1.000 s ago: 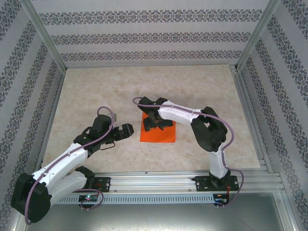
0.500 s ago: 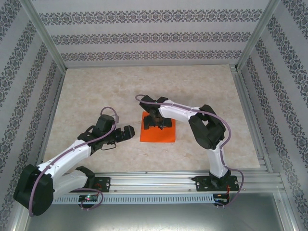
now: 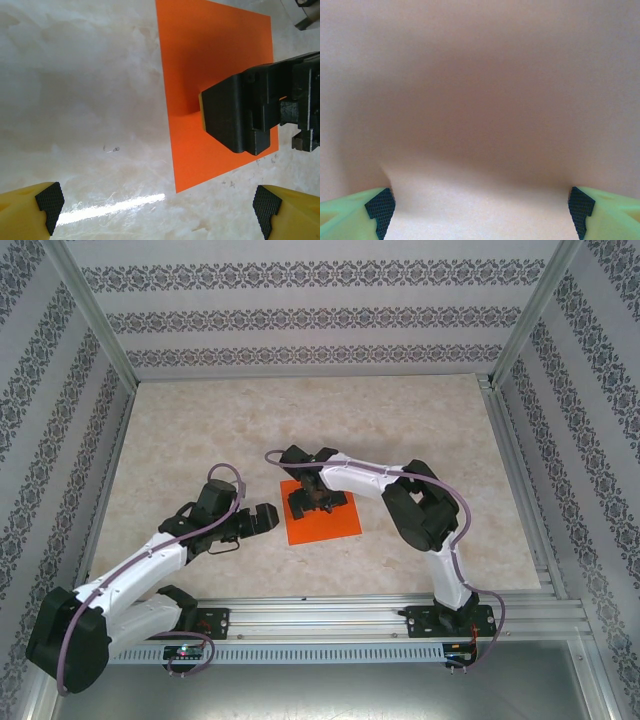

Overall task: Fold a paper plane with a square sheet of paper (pick it up from the middle)
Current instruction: Move the square sheet of paper to the center of the table, then fold a square sheet of paper at the center of the table.

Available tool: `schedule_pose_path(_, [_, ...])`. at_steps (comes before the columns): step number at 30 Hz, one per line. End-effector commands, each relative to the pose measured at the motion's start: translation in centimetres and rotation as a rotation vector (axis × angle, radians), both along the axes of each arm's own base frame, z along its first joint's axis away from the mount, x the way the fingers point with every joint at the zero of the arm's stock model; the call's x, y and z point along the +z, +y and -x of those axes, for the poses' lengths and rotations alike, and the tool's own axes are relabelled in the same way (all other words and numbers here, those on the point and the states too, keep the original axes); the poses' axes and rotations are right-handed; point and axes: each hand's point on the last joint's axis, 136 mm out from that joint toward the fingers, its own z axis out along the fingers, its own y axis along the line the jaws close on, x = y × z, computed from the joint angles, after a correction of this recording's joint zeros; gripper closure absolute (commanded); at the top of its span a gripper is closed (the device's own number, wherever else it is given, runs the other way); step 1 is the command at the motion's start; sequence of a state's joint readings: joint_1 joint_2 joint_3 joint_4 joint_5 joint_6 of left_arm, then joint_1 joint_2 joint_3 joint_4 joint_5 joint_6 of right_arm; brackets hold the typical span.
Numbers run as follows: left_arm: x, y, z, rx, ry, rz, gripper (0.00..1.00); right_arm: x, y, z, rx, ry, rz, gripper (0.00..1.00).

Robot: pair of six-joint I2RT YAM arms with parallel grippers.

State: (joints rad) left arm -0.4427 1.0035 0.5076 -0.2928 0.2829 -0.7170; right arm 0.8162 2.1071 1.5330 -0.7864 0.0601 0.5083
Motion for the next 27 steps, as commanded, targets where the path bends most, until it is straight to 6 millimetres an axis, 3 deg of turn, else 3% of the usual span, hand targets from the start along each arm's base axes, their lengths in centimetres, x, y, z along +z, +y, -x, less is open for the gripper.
schedule_pose_path(1, [0.7, 0.7, -0.1, 0.01, -0.021, -0.021, 0.0, -0.5, -0.9, 0.9, 0.012, 0.041, 0.048, 0.06])
schedule_pose_path(6, [1.0, 0.7, 0.0, 0.012, -0.027, -0.014, 0.0, 2.4, 0.1, -0.5, -0.106, -0.028, -0.054, 0.03])
schedule_pose_path(9, [1.0, 0.7, 0.0, 0.014, -0.025, -0.013, 0.0, 2.5, -0.3, -1.0, -0.17, -0.026, -0.056, 0.02])
schedule_pose_path(14, [1.0, 0.7, 0.0, 0.012, -0.019, -0.015, 0.0, 0.9, -0.7, -0.8, -0.21, 0.01, -0.021, 0.03])
schedule_pose_path(27, [1.2, 0.7, 0.2, 0.004, -0.005, -0.019, 0.0, -3.9, -1.9, 1.9, -0.207, 0.11, 0.083, 0.04])
